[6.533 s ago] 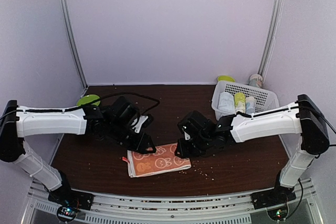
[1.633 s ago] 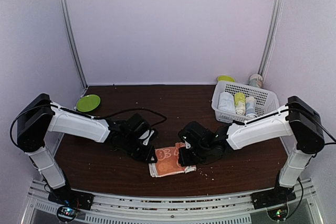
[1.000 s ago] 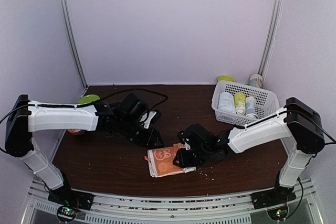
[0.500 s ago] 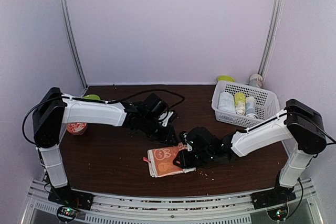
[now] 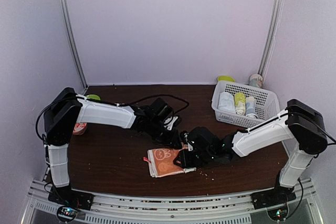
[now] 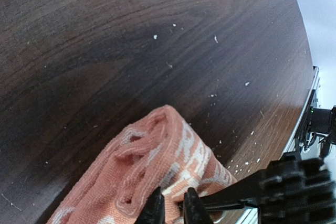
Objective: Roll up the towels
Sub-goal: Roll the towel at the center of the board.
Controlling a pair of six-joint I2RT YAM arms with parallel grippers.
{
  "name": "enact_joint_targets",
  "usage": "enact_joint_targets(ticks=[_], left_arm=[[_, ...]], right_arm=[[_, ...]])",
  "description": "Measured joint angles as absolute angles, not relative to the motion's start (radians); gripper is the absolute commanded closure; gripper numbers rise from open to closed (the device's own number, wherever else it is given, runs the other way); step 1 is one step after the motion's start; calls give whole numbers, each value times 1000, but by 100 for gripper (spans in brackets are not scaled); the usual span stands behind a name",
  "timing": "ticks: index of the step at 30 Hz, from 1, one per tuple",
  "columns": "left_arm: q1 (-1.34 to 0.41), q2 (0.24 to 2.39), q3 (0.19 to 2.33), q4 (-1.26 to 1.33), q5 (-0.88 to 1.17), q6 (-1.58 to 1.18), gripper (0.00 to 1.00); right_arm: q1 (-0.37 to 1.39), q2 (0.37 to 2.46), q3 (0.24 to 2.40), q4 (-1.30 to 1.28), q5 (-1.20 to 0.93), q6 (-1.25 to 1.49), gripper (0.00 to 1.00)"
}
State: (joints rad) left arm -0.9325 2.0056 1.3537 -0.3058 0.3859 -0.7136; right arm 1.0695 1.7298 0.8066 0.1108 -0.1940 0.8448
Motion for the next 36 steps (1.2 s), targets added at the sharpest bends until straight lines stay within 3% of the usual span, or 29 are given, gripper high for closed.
enact_joint_targets(ticks=[4, 10, 13, 19, 27, 30, 36], left_arm=[[-923, 2020, 1346, -279, 391, -725, 90], [-897, 2044, 1327, -248, 400, -732, 93], [-894, 2065, 1327, -232, 405, -733, 94], [-894, 2074, 1326, -217, 410, -733, 94], [-894, 2074, 1319, -207, 413, -733, 95], [-894, 2074, 1307, -191, 417, -734, 95], [-893, 2070, 1284, -156, 426, -738, 95]], right_arm=[[1069, 1704, 792, 102, -196, 845, 53], [1069, 1629, 793, 10, -198, 813, 52], [1069, 1579, 796, -41, -193, 795, 57], [1069, 1533, 799, -108, -165, 786, 77], [1107, 1628, 833, -178, -159, 789, 81], [1122, 1666, 859, -205, -149, 789, 78], [1124, 1620, 862, -242, -122, 784, 56]])
